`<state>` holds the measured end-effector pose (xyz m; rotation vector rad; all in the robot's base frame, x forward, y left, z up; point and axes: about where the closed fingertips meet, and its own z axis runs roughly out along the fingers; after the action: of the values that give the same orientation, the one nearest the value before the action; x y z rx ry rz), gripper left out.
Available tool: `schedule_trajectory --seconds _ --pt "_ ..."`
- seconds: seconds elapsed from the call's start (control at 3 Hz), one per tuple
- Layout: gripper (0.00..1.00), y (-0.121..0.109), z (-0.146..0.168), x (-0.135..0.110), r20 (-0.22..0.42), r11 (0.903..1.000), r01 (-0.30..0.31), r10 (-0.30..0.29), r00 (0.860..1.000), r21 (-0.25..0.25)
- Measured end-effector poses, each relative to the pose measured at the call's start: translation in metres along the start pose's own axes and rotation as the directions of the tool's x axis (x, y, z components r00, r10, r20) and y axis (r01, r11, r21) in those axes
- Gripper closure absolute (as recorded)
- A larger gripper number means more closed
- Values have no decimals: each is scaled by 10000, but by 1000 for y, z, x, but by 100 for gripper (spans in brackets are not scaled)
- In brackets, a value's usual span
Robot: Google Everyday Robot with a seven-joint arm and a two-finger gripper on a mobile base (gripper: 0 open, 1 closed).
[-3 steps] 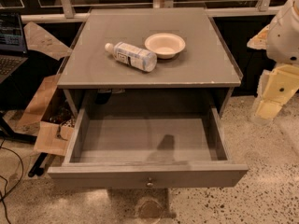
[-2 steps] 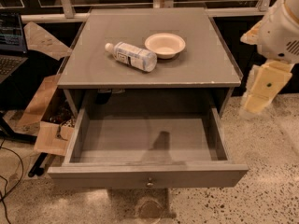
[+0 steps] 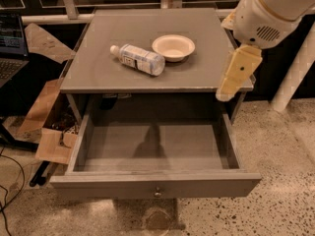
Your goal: Place blue plastic bottle into top drawer
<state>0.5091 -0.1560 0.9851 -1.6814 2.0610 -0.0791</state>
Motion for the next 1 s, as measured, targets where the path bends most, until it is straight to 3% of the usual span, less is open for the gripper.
schedule_trajectory --seconds 0.33,0.67,1.0 --pt "0 -20 10 -28 226 9990 452 -453 9987 45" --pt "0 -69 30 -80 -7 9952 975 -976 9952 -86" --pt "0 -70 29 -82 27 9951 987 -987 9951 -49"
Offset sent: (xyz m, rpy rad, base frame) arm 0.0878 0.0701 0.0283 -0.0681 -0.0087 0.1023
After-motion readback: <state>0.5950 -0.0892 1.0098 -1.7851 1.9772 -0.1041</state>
